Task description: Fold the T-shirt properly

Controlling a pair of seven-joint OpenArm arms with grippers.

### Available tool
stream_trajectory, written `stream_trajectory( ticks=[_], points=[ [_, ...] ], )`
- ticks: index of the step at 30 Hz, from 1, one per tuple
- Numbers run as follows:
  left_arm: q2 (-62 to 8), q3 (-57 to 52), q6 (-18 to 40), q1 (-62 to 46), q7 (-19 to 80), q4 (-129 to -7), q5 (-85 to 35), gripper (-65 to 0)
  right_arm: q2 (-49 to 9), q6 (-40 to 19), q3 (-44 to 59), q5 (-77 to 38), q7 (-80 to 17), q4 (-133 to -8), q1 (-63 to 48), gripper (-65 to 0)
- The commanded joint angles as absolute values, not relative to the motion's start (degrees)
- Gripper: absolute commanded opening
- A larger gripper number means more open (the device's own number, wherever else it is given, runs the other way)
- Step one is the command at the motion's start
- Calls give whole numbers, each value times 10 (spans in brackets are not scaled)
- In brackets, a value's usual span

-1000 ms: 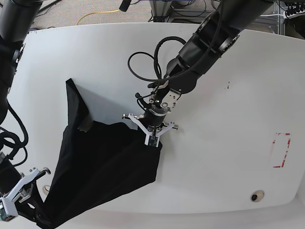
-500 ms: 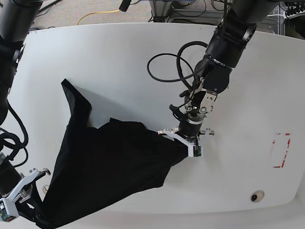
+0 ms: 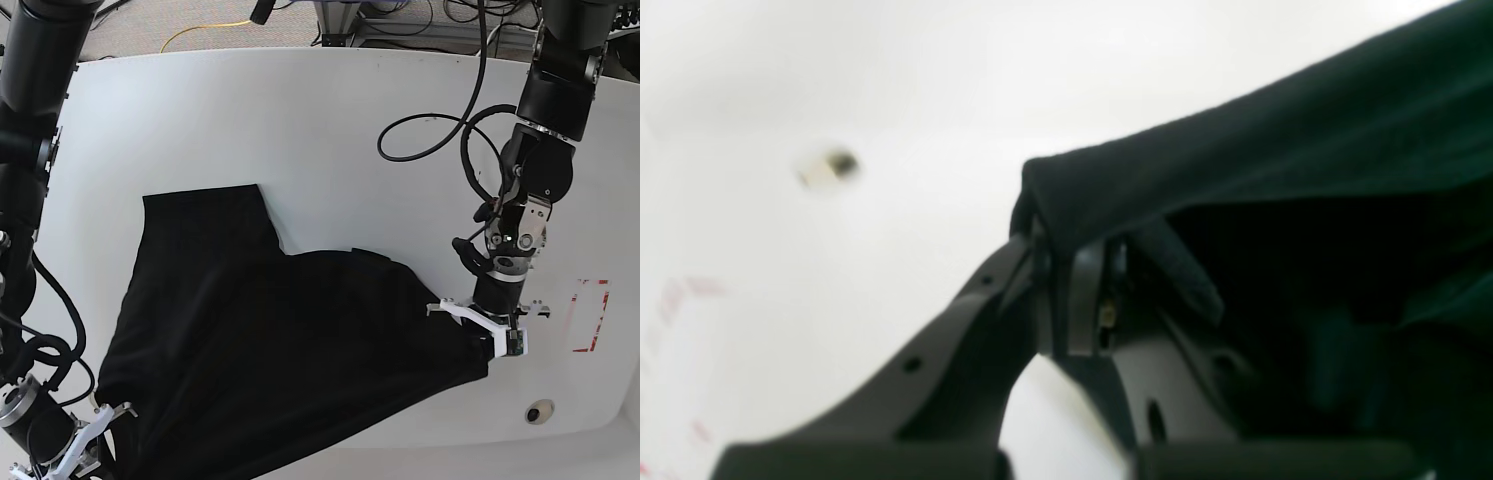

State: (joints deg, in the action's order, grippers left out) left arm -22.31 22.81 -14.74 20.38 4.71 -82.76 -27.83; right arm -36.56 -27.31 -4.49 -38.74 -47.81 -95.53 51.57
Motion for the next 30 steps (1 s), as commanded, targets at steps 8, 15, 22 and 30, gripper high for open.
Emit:
stream_trajectory(
  ticks=[8, 15, 22, 30],
  points=[
    [-369, 223, -151, 301, 32, -903, -368, -642, -352, -262, -80, -335, -455, -849, 659, -650],
    [-481, 223, -151, 366, 32, -962, -457, -640, -352, -262, -83, -335, -487, -834, 728, -650],
    [-538, 222, -151, 383, 51, -1035, -524, -639, -356, -291, -79, -335, -538, -877, 722, -650],
    [-487, 230, -151, 256, 100, -1082, -531, -578, -364, -291, 0, -333, -542, -936, 593, -650]
  ],
)
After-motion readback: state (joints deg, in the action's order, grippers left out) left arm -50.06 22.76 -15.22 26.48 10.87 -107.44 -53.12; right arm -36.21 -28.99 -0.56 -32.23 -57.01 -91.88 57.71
